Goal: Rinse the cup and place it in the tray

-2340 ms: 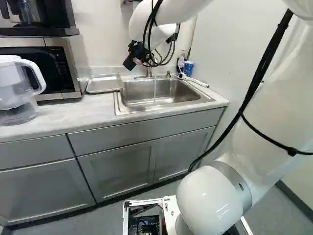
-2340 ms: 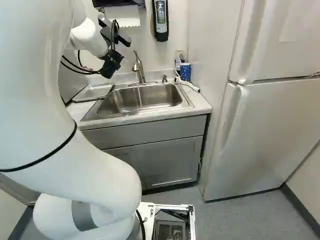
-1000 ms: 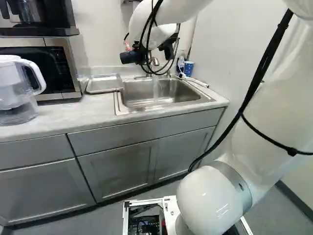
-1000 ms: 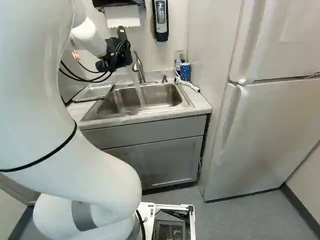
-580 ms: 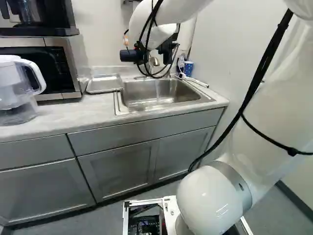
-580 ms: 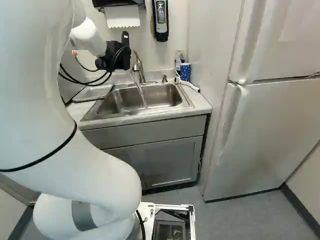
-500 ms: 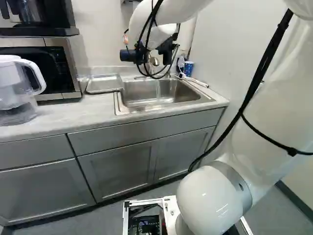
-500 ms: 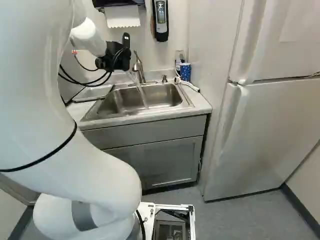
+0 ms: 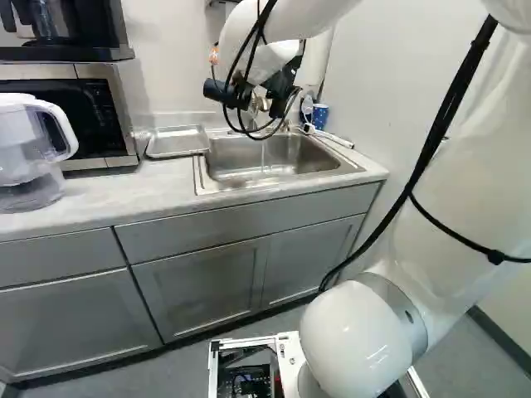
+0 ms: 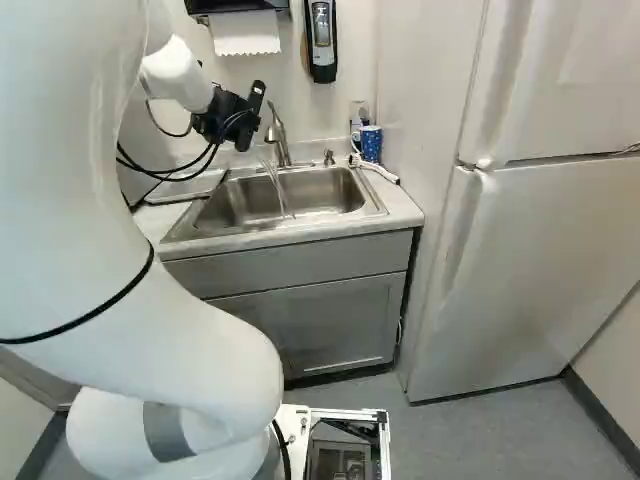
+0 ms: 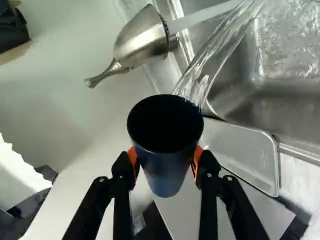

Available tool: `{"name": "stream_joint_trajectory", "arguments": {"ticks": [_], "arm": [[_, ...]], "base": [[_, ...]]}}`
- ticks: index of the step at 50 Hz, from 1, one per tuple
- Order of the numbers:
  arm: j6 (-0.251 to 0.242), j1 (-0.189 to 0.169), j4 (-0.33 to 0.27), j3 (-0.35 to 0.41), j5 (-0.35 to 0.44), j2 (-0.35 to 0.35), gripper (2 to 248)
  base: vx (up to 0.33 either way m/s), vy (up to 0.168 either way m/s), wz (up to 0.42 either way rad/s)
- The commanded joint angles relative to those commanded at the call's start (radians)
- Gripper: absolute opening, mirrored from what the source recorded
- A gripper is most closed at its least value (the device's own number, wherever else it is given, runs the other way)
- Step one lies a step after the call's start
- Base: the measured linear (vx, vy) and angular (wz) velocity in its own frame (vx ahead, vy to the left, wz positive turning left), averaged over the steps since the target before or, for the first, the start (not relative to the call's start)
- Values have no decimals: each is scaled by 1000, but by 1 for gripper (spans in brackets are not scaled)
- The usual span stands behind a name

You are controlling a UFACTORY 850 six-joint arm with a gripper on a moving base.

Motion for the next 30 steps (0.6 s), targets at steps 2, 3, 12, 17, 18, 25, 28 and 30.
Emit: {"name": "stream_joint_trajectory", "arguments": {"ticks": [2, 3, 12, 17, 18, 25, 28, 30], "arm": [[0, 0, 0, 0, 0, 0, 122], [0, 0, 0, 0, 0, 0, 122], [0, 0, 0, 0, 0, 0, 122], [0, 0, 0, 0, 0, 0, 122], [0, 0, 0, 0, 0, 0, 122], [-40, 0, 0, 0, 0, 0, 122], [-67, 0, 0, 0, 0, 0, 122], [-87, 0, 0, 0, 0, 0, 122]], "base": [[0, 0, 0], [0, 0, 0], [0, 0, 0], [0, 0, 0], [0, 0, 0], [0, 0, 0], [0, 0, 0], [0, 0, 0]]}}
